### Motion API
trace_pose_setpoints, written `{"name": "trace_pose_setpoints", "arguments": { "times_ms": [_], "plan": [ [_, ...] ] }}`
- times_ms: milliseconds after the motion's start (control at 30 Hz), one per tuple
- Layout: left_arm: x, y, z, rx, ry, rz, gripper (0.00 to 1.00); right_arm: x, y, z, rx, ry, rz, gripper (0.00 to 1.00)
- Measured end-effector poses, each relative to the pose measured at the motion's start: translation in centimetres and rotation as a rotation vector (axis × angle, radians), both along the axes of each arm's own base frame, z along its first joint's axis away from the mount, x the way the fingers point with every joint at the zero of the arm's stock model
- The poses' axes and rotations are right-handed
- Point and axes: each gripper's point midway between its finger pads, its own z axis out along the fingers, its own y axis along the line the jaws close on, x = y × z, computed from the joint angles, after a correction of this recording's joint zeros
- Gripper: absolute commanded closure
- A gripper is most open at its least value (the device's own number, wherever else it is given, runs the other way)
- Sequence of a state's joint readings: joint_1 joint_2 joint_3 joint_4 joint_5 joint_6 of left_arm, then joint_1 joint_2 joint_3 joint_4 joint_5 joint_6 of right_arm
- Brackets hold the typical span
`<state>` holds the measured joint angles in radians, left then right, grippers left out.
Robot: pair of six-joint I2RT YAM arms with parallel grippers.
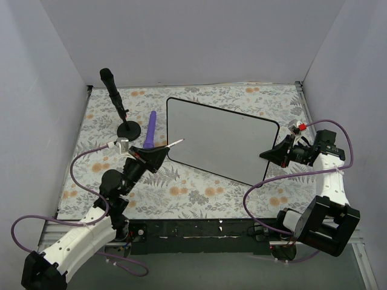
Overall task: Write a sentence on the whiteboard
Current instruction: Write with the whiteboard marker without the cap on the whiteboard.
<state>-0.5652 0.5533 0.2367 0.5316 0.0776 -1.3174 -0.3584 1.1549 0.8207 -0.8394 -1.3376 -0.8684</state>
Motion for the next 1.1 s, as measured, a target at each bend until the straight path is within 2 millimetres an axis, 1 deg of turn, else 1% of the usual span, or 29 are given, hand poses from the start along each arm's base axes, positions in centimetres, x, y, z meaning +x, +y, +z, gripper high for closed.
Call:
{"name": "trace_pose_setpoints", "arguments": {
  "times_ms": [167, 367, 633, 700, 900, 1100],
  "plan": [
    [-0.6, 0.0, 0.8, -0.031, -0.023, -0.019, 1.00, 0.0, 0.0, 0.0, 0.000, 0.002, 0.000, 0.99],
    [-0.5, -0.2, 0.5, -0.032, -0.016, -0.024, 1.00, 0.1, 0.0, -0.2, 0.003, 0.009, 0.003, 0.99],
    [1.7, -1.2, -1.9, 0.028, 0.043, -0.021, 1.00, 0.0, 0.1, -0.3, 0.000, 0.010, 0.008, 0.99],
    [2.3, -1.3, -1.8, 0.038, 0.041, -0.015, 1.00, 0.0, 0.2, -0.3, -0.001, 0.010, 0.009, 0.99],
    [3.7, -1.8, -0.5, 0.054, -0.008, 0.003, 1.00, 0.0, 0.2, -0.3, -0.003, 0.010, 0.011, 0.99],
    [4.7, -1.3, -0.2, 0.079, -0.049, 0.045, 1.00, 0.0, 0.2, -0.3, -0.003, 0.010, 0.011, 0.99]
  ]
}}
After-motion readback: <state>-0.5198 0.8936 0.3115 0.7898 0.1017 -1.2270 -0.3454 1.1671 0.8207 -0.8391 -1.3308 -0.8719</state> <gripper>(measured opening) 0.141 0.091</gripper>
